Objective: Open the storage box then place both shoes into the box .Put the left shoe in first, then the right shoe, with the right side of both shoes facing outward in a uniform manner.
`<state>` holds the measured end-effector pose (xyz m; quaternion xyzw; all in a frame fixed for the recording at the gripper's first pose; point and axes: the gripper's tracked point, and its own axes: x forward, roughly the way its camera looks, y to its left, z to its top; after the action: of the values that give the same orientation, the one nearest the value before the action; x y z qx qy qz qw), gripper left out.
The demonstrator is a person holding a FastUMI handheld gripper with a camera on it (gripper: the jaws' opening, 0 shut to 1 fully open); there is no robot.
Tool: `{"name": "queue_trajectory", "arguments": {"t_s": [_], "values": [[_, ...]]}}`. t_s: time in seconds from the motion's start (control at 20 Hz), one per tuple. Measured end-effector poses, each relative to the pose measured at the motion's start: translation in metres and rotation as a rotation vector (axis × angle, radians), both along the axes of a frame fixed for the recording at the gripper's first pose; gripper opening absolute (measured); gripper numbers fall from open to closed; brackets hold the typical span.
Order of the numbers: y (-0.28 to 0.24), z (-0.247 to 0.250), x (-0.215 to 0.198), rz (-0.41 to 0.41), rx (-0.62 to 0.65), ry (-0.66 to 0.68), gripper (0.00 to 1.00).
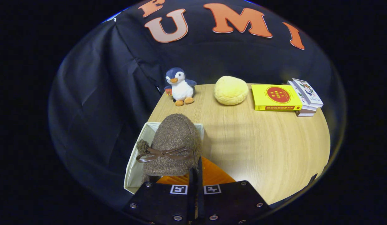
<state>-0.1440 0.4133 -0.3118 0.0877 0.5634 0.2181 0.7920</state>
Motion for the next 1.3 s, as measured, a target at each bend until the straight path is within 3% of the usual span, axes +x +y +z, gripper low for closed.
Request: {"name": "queue_trajectory", "arguments": {"t_s": [0.25,0.45,0.8,1.05,1.3], "values": [[0.029,-0.025,-0.010,0.027,-0.066,0.017,0.05],[0.034,-0.041,-0.030,0.042,-0.143,0.083,0.15],[0.027,-0.006,-0.028,0.032,-0.002,0.084,0.33],[-0.021,0.028,0.003,0.031,0.062,-0.090,0.52],[-0.090,0.059,0.038,-0.028,0.098,-0.255,0.72]]}}
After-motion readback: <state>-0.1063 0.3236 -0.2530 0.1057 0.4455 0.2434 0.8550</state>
